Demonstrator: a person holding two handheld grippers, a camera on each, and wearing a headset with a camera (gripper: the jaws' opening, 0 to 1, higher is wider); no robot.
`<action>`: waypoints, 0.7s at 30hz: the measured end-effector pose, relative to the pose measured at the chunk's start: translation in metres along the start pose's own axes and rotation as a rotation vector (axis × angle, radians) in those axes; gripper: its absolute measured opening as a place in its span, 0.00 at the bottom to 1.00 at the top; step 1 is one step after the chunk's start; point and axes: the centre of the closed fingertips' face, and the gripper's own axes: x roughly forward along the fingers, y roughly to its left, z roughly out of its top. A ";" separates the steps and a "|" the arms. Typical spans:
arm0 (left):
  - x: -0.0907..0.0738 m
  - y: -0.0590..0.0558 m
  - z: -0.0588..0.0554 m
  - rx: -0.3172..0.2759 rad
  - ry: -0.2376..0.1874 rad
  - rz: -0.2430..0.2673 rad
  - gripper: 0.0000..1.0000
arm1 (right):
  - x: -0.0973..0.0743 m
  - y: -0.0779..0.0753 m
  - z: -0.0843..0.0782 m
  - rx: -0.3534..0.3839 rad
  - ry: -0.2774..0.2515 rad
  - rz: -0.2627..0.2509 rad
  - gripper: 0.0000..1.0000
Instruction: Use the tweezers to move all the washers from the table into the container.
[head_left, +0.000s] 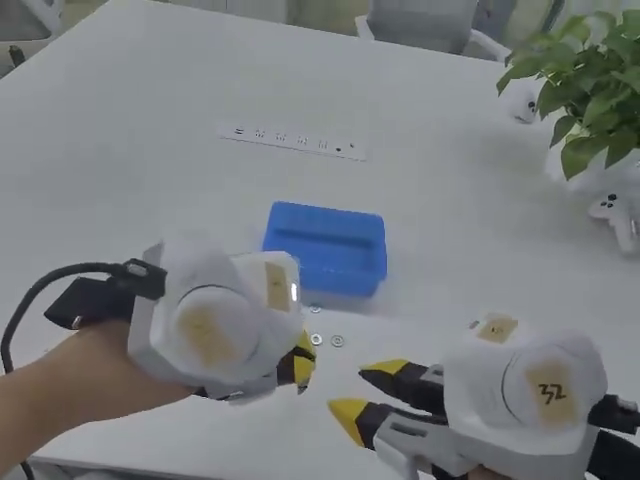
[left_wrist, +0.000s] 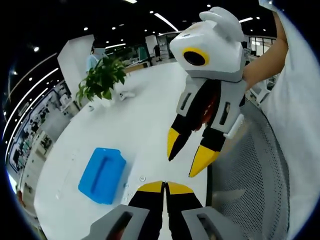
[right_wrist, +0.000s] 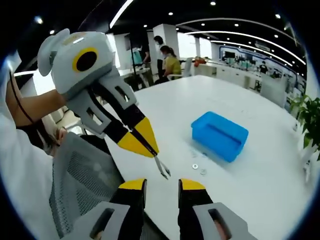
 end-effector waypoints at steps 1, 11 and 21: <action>-0.003 -0.002 0.004 0.010 -0.004 -0.004 0.00 | 0.001 0.002 0.004 -0.016 -0.006 0.011 0.22; -0.026 -0.014 0.036 0.067 -0.058 -0.053 0.00 | -0.001 0.011 0.021 -0.149 -0.014 0.088 0.21; -0.037 -0.017 0.050 0.091 -0.075 -0.080 0.00 | -0.002 0.022 0.026 -0.195 -0.016 0.139 0.10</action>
